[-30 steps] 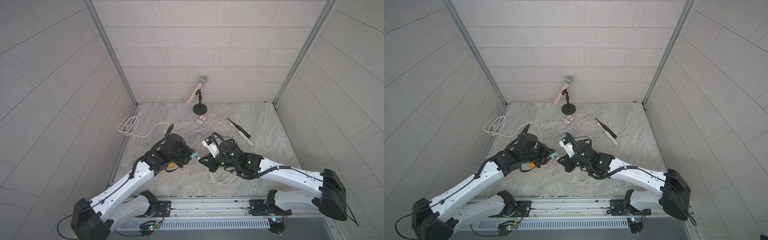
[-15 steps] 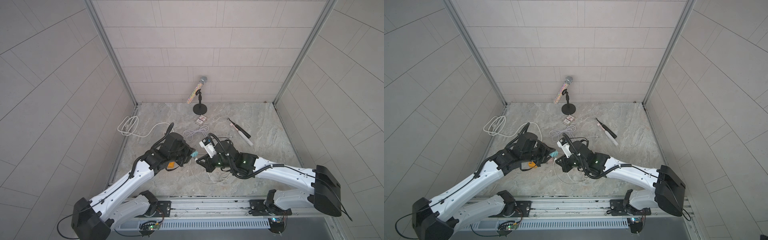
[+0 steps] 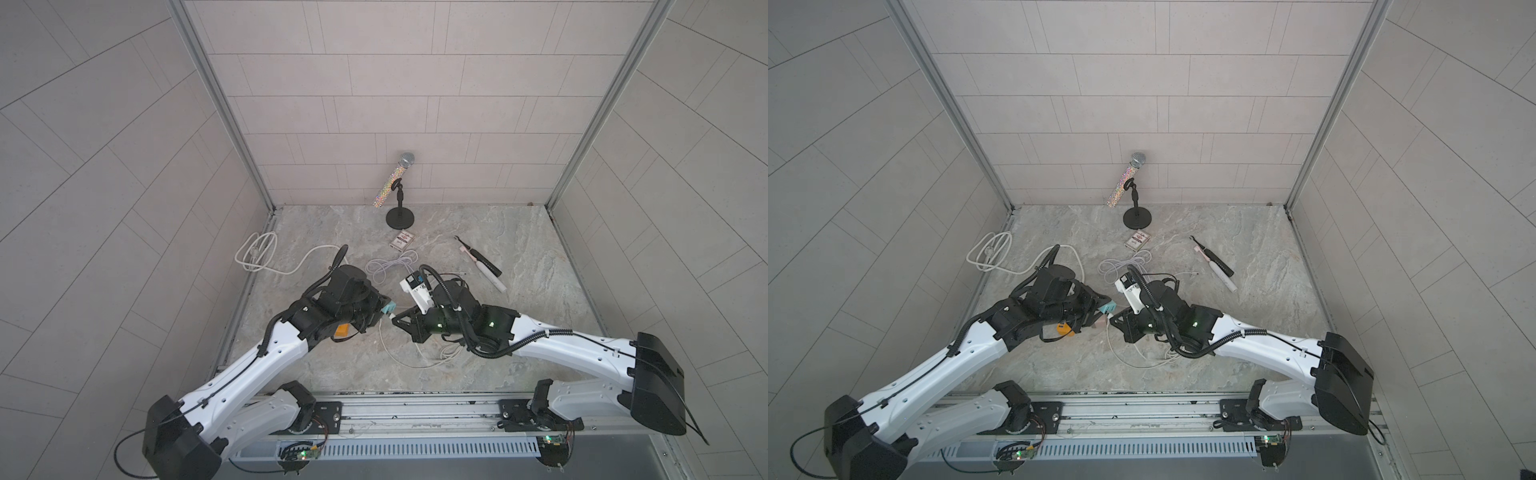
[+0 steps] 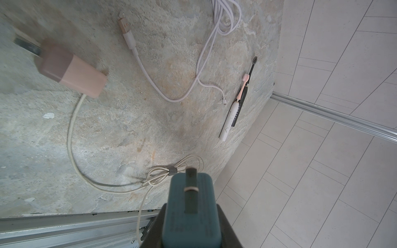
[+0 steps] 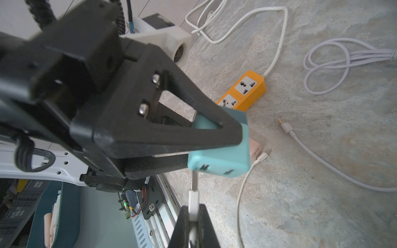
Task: Charge the electric toothbrush
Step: Insert the charging cable into the plug.
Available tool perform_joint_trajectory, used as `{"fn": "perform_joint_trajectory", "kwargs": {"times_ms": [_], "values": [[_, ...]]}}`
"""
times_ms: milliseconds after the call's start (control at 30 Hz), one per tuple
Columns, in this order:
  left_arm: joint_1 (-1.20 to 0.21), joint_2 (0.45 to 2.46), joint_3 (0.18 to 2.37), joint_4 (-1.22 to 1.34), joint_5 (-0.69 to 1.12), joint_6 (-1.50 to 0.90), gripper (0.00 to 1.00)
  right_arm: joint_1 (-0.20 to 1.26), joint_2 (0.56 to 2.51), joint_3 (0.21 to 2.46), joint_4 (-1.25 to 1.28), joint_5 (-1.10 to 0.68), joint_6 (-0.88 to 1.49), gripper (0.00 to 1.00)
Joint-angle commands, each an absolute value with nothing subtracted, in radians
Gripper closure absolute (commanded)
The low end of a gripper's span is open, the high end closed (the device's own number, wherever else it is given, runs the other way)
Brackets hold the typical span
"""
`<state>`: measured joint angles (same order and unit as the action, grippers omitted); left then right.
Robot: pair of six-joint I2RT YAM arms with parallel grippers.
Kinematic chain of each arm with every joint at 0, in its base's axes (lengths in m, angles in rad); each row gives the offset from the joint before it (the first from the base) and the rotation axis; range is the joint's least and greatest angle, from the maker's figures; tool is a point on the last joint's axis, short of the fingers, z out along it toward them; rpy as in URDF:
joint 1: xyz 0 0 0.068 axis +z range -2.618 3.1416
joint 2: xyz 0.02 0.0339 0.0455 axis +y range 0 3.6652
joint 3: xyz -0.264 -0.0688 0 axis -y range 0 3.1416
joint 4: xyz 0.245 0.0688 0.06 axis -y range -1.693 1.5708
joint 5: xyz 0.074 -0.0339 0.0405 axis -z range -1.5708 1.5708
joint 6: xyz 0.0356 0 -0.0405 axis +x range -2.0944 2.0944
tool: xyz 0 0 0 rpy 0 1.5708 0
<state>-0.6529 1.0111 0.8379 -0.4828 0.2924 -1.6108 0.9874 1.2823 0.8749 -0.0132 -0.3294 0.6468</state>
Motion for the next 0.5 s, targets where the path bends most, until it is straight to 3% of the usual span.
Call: {"fn": "perform_joint_trajectory", "kwargs": {"times_ms": [0, 467], "values": [[-0.655, 0.995, 0.853, -0.465, 0.288, -1.596, 0.92, 0.983, 1.254, 0.883, -0.018, -0.306, 0.667, 1.0], [-0.663, 0.995, 0.864, -0.454, 0.287, -1.595, 0.92, 0.975, 1.254, 0.892, 0.02, -0.322, 0.691, 1.0]]}}
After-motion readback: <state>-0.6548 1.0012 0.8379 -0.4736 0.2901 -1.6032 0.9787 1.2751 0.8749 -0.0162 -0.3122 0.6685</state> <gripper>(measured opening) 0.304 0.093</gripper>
